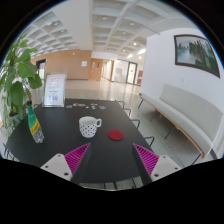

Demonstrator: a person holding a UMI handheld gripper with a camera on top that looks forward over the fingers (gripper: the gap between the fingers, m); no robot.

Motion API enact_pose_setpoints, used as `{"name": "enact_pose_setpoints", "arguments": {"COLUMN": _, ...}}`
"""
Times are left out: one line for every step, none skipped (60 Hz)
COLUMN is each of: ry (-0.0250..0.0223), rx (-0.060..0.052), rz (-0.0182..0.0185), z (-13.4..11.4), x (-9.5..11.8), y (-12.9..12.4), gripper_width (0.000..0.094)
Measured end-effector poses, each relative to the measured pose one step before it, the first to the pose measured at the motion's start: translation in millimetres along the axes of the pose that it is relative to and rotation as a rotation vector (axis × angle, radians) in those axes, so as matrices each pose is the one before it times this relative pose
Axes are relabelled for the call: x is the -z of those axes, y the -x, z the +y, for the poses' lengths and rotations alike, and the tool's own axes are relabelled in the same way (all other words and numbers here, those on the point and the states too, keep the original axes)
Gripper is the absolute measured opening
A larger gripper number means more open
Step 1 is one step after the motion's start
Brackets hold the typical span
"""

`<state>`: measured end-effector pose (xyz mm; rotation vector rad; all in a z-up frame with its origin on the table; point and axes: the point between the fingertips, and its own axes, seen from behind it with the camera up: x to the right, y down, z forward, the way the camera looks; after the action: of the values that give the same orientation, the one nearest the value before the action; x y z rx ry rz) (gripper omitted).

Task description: Pour water

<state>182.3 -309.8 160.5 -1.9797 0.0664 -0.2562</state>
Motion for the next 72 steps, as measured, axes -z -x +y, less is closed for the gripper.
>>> {"name": "enact_pose_setpoints", "arguments": {"ry": -0.00296, "rx": 0.0037, "rz": 0.00362, "z": 16.74, "x": -6.61, "y": -3.73, "gripper_width": 0.0849}}
{"name": "enact_pose_setpoints", "arguments": {"ry": 0.00034, "rx": 0.0014, "rz": 0.00119, "z": 1.04, "x": -0.47, "y": -0.02, "gripper_width": 0.0851}}
{"name": "enact_pose_setpoints", "arguments": {"ry": 0.001, "rx": 0.0017, "rz": 0.00077, "z": 1.48, "x": -0.24, "y": 0.38, "gripper_width": 0.0851}}
{"name": "enact_pose_setpoints", "arguments": {"ry": 0.0016, "rx": 0.0015, "rz": 0.0006, "z": 1.64, "x": -0.25, "y": 0.39, "gripper_width": 0.0851}}
{"name": "enact_pose_setpoints", "arguments": {"ry": 0.00216, "rx": 0.0023, "rz": 0.00031, "z": 2.03, "x": -0.39, "y": 0.83, "gripper_width": 0.0852}}
{"name": "enact_pose_setpoints", "arguments": {"ry": 0.00211, "rx": 0.0021, "rz": -0.0004, "z": 1.62, "x": -0.25, "y": 0.48, "gripper_width": 0.0852}}
{"name": "enact_pose_setpoints", "arguments": {"ry": 0.00162, "rx": 0.0027, "rz": -0.00048, "z": 1.52, "x": -0.28, "y": 0.64, "gripper_width": 0.0853}}
{"name": "enact_pose_setpoints", "arguments": {"ry": 0.0013, "rx": 0.0027, "rz": -0.00074, "z": 1.46, "x": -0.51, "y": 0.66, "gripper_width": 0.0852}}
{"name": "enact_pose_setpoints", "arguments": {"ry": 0.0012, "rx": 0.0029, "rz": -0.0009, "z": 1.31, "x": 0.05, "y": 0.83, "gripper_width": 0.0852}}
{"name": "enact_pose_setpoints", "arguments": {"ry": 0.00004, "rx": 0.0053, "rz": -0.00098, "z": 0.01, "x": -3.05, "y": -1.8, "gripper_width": 0.0852}}
{"name": "enact_pose_setpoints", "arguments": {"ry": 0.00123, "rx": 0.0042, "rz": -0.00067, "z": 1.89, "x": -0.5, "y": 0.94, "gripper_width": 0.0852}}
{"name": "enact_pose_setpoints", "arguments": {"ry": 0.00128, "rx": 0.0039, "rz": -0.00049, "z": 1.6, "x": 0.08, "y": 1.11, "gripper_width": 0.0854}}
{"name": "enact_pose_setpoints", "arguments": {"ry": -0.00015, "rx": 0.0035, "rz": -0.00063, "z": 1.1, "x": 0.34, "y": 1.59, "gripper_width": 0.0852}}
{"name": "enact_pose_setpoints", "arguments": {"ry": -0.0011, "rx": 0.0035, "rz": -0.00111, "z": 1.0, "x": 0.04, "y": 1.39, "gripper_width": 0.085}}
{"name": "enact_pose_setpoints", "arguments": {"ry": -0.0023, "rx": 0.0036, "rz": -0.00213, "z": 0.38, "x": 0.41, "y": 1.52, "gripper_width": 0.0852}}
{"name": "enact_pose_setpoints", "arguments": {"ry": -0.00168, "rx": 0.0043, "rz": -0.00298, "z": 0.47, "x": 0.52, "y": 2.35, "gripper_width": 0.0851}}
{"name": "enact_pose_setpoints", "arguments": {"ry": -0.00139, "rx": 0.0047, "rz": -0.0039, "z": 0.23, "x": 0.62, "y": 2.66, "gripper_width": 0.0849}}
{"name": "enact_pose_setpoints", "arguments": {"ry": -0.0005, "rx": 0.0055, "rz": -0.00369, "z": 0.6, "x": 0.2, "y": 2.99, "gripper_width": 0.0852}}
{"name": "enact_pose_setpoints", "arguments": {"ry": -0.00008, "rx": 0.0053, "rz": -0.00369, "z": 0.53, "x": 0.27, "y": 3.45, "gripper_width": 0.0851}}
{"name": "enact_pose_setpoints", "arguments": {"ry": -0.00043, "rx": 0.0054, "rz": -0.00316, "z": 0.42, "x": 0.31, "y": 3.66, "gripper_width": 0.085}}
{"name": "enact_pose_setpoints", "arguments": {"ry": -0.00004, "rx": 0.0049, "rz": -0.00393, "z": -0.06, "x": 0.21, "y": 4.16, "gripper_width": 0.0851}}
{"name": "enact_pose_setpoints", "arguments": {"ry": -0.00006, "rx": 0.0028, "rz": -0.00437, "z": 0.15, "x": 0.47, "y": 4.34, "gripper_width": 0.0852}}
{"name": "enact_pose_setpoints", "arguments": {"ry": -0.00084, "rx": 0.0006, "rz": -0.00497, "z": 0.83, "x": 1.06, "y": 4.78, "gripper_width": 0.0852}}
{"name": "enact_pose_setpoints", "arguments": {"ry": -0.00189, "rx": -0.0021, "rz": -0.00573, "z": 0.68, "x": 0.76, "y": 5.57, "gripper_width": 0.0853}}
{"name": "enact_pose_setpoints", "arguments": {"ry": -0.00115, "rx": -0.004, "rz": -0.00667, "z": 0.89, "x": 1.06, "y": 6.08, "gripper_width": 0.0852}}
{"name": "enact_pose_setpoints", "arguments": {"ry": -0.00024, "rx": -0.005, "rz": -0.00782, "z": 1.49, "x": 0.43, "y": 6.42, "gripper_width": 0.0852}}
{"name": "enact_pose_setpoints", "arguments": {"ry": 0.00097, "rx": -0.004, "rz": -0.01058, "z": 1.28, "x": 0.6, "y": 6.96, "gripper_width": 0.0853}}
{"name": "enact_pose_setpoints", "arguments": {"ry": 0.00259, "rx": -0.0031, "rz": -0.01227, "z": 1.63, "x": 0.56, "y": 7.72, "gripper_width": 0.0852}}
{"name": "enact_pose_setpoints", "arguments": {"ry": 0.00269, "rx": -0.0014, "rz": -0.01274, "z": 1.6, "x": 0.07, "y": 7.92, "gripper_width": 0.0853}}
{"name": "enact_pose_setpoints", "arguments": {"ry": 0.0013, "rx": -0.0005, "rz": -0.01278, "z": 0.96, "x": -0.33, "y": 8.2, "gripper_width": 0.0851}}
{"name": "enact_pose_setpoints", "arguments": {"ry": 0.0007, "rx": 0.0009, "rz": -0.0126, "z": 0.53, "x": -0.24, "y": 8.02, "gripper_width": 0.0853}}
{"name": "enact_pose_setpoints", "arguments": {"ry": -0.00018, "rx": 0.0025, "rz": -0.01169, "z": 0.2, "x": -0.77, "y": 8.49, "gripper_width": 0.0852}}
{"name": "enact_pose_setpoints", "arguments": {"ry": -0.0005, "rx": 0.0044, "rz": -0.01094, "z": -0.11, "x": -0.9, "y": 8.08, "gripper_width": 0.0853}}
{"name": "enact_pose_setpoints", "arguments": {"ry": 0.00222, "rx": 0.0041, "rz": -0.01183, "z": -9.89, "x": 5.14, "y": 9.56, "gripper_width": 0.0854}}
{"name": "enact_pose_setpoints", "arguments": {"ry": -0.00038, "rx": 0.0071, "rz": -0.00909, "z": -0.24, "x": -0.87, "y": 8.15, "gripper_width": 0.0854}}
{"name": "enact_pose_setpoints", "arguments": {"ry": -0.00129, "rx": 0.0073, "rz": -0.00824, "z": -0.83, "x": -1.24, "y": 8.05, "gripper_width": 0.0853}}
{"name": "enact_pose_setpoints", "arguments": {"ry": -0.00281, "rx": 0.0066, "rz": -0.00758, "z": -0.74, "x": -1.44, "y": 7.87, "gripper_width": 0.0852}}
{"name": "enact_pose_setpoints", "arguments": {"ry": -0.00371, "rx": 0.0055, "rz": -0.00703, "z": -1.17, "x": -1.77, "y": 8.11, "gripper_width": 0.0855}}
{"name": "enact_pose_setpoints", "arguments": {"ry": -0.00415, "rx": 0.0048, "rz": -0.0065, "z": -1.04, "x": -1.8, "y": 7.66, "gripper_width": 0.0855}}
{"name": "enact_pose_setpoints", "arguments": {"ry": -0.00408, "rx": 0.0036, "rz": -0.00699, "z": -1.29, "x": -2.05, "y": 8.2, "gripper_width": 0.0853}}
{"name": "enact_pose_setpoints", "arguments": {"ry": -0.00344, "rx": 0.0022, "rz": -0.00853, "z": -0.79, "x": -2.02, "y": 8.5, "gripper_width": 0.0853}}
{"name": "enact_pose_setpoints", "arguments": {"ry": -0.00293, "rx": 0.0019, "rz": -0.00999, "z": -1.07, "x": -2.0, "y": 8.66, "gripper_width": 0.0853}}
{"name": "enact_pose_setpoints", "arguments": {"ry": -0.00192, "rx": 0.0014, "rz": -0.01076, "z": -0.57, "x": -2.58, "y": 8.67, "gripper_width": 0.0853}}
{"name": "enact_pose_setpoints", "arguments": {"ry": -0.00142, "rx": -0.0004, "rz": -0.01075, "z": -0.89, "x": -2.5, "y": 8.44, "gripper_width": 0.0853}}
{"name": "enact_pose_setpoints", "arguments": {"ry": -0.00117, "rx": -0.0022, "rz": -0.00903, "z": -1.08, "x": -2.61, "y": 8.66, "gripper_width": 0.0852}}
{"name": "enact_pose_setpoints", "arguments": {"ry": -0.00134, "rx": -0.0033, "rz": -0.00763, "z": -1.1, "x": -3.71, "y": 7.89, "gripper_width": 0.0853}}
{"name": "enact_pose_setpoints", "arguments": {"ry": -0.00088, "rx": -0.0036, "rz": -0.00687, "z": -1.24, "x": -3.96, "y": 7.54, "gripper_width": 0.0853}}
{"name": "enact_pose_setpoints", "arguments": {"ry": -0.00069, "rx": -0.0032, "rz": -0.00676, "z": -1.26, "x": -4.63, "y": 7.66, "gripper_width": 0.0849}}
{"name": "enact_pose_setpoints", "arguments": {"ry": -0.00124, "rx": -0.0021, "rz": -0.00647, "z": -1.79, "x": -4.87, "y": 7.32, "gripper_width": 0.0849}}
{"name": "enact_pose_setpoints", "arguments": {"ry": -0.00061, "rx": 0.0019, "rz": -0.00957, "z": -1.88, "x": -4.71, "y": 7.36, "gripper_width": 0.0854}}
{"name": "enact_pose_setpoints", "arguments": {"ry": -0.00185, "rx": 0.0066, "rz": -0.01085, "z": -2.11, "x": -5.31, "y": 7.66, "gripper_width": 0.0854}}
{"name": "enact_pose_setpoints", "arguments": {"ry": -0.00519, "rx": 0.0038, "rz": -0.0057, "z": -3.01, "x": -5.88, "y": 6.19, "gripper_width": 0.0852}}
{"name": "enact_pose_setpoints", "arguments": {"ry": -0.00597, "rx": 0.0, "rz": -0.00091, "z": -3.55, "x": -5.65, "y": 5.41, "gripper_width": 0.0851}}
{"name": "enact_pose_setpoints", "arguments": {"ry": -0.0061, "rx": -0.0032, "rz": 0.00244, "z": -3.27, "x": -5.95, "y": 4.3, "gripper_width": 0.085}}
{"name": "enact_pose_setpoints", "arguments": {"ry": -0.00561, "rx": -0.0043, "rz": 0.00138, "z": -3.37, "x": -5.58, "y": 4.17, "gripper_width": 0.0851}}
{"name": "enact_pose_setpoints", "arguments": {"ry": -0.00266, "rx": -0.0024, "rz": -0.00302, "z": -2.25, "x": -5.45, "y": 4.81, "gripper_width": 0.0854}}
{"name": "enact_pose_setpoints", "arguments": {"ry": -0.00066, "rx": -0.0014, "rz": -0.0068, "z": -1.98, "x": -5.38, "y": 6.12, "gripper_width": 0.0853}}
{"name": "enact_pose_setpoints", "arguments": {"ry": 0.00133, "rx": -0.0013, "rz": -0.00691, "z": -1.69, "x": -5.49, "y": 6.07, "gripper_width": 0.0855}}
{"name": "enact_pose_setpoints", "arguments": {"ry": 0.0008, "rx": -0.0021, "rz": -0.00635, "z": -1.57, "x": -5.63, "y": 5.21, "gripper_width": 0.0852}}
{"name": "enact_pose_setpoints", "arguments": {"ry": 0.00034, "rx": -0.0026, "rz": -0.00586, "z": -1.22, "x": -5.06, "y": 4.33, "gripper_width": 0.0852}}
{"name": "enact_pose_setpoints", "arguments": {"ry": -0.00098, "rx": -0.0034, "rz": -0.00404, "z": -1.62, "x": -5.24, "y": 4.34, "gripper_width": 0.0851}}
{"name": "enact_pose_setpoints", "arguments": {"ry": -0.00175, "rx": -0.0029, "rz": -0.00175, "z": -1.42, "x": -5.37, "y": 3.73, "gripper_width": 0.085}}
{"name": "enact_pose_setpoints", "arguments": {"ry": -0.00225, "rx": -0.0027, "rz": -0.0006, "z": -1.69, "x": -5.23, "y": 3.41, "gripper_width": 0.0851}}
{"name": "enact_pose_setpoints", "arguments": {"ry": -0.00236, "rx": -0.0017, "rz": 0.00038, "z": -1.38, "x": -5.16, "y": 2.78, "gripper_width": 0.0853}}
{"name": "enact_pose_setpoints", "arguments": {"ry": -0.00268, "rx": -0.0002, "rz": 0.00105, "z": -1.06, "x": -4.82, "y": 2.25, "gripper_width": 0.085}}
{"name": "enact_pose_setpoints", "arguments": {"ry": -0.00306, "rx": -0.0004, "rz": 0.00116, "z": 0.92, "x": -1.2, "y": -0.85, "gripper_width": 0.085}}
{"name": "enact_pose_setpoints", "arguments": {"ry": -0.00449, "rx": -0.0013, "rz": 0.00487, "z": -2.47, "x": -9.24, "y": 3.78, "gripper_width": 0.085}}
{"name": "enact_pose_setpoints", "arguments": {"ry": -0.00428, "rx": -0.0015, "rz": 0.00606, "z": -0.75, "x": -4.15, "y": 0.9, "gripper_width": 0.0849}}
{"name": "enact_pose_setpoints", "arguments": {"ry": -0.00449, "rx": -0.0025, "rz": 0.00617, "z": -0.55, "x": -4.08, "y": 0.84, "gripper_width": 0.0848}}
{"name": "enact_pose_setpoints", "arguments": {"ry": -0.0046, "rx": -0.003, "rz": 0.00626, "z": -0.73, "x": -4.22, "y": 0.44, "gripper_width": 0.0848}}
{"name": "enact_pose_setpoints", "arguments": {"ry": -0.00442, "rx": -0.0034, "rz": 0.00543, "z": -0.45, "x": -4.16, "y": 0.32, "gripper_width": 0.0847}}
{"name": "enact_pose_setpoints", "arguments": {"ry": -0.00456, "rx": -0.0022, "rz": 0.00452, "z": -0.38, "x": -4.14, "y": 0.71, "gripper_width": 0.085}}
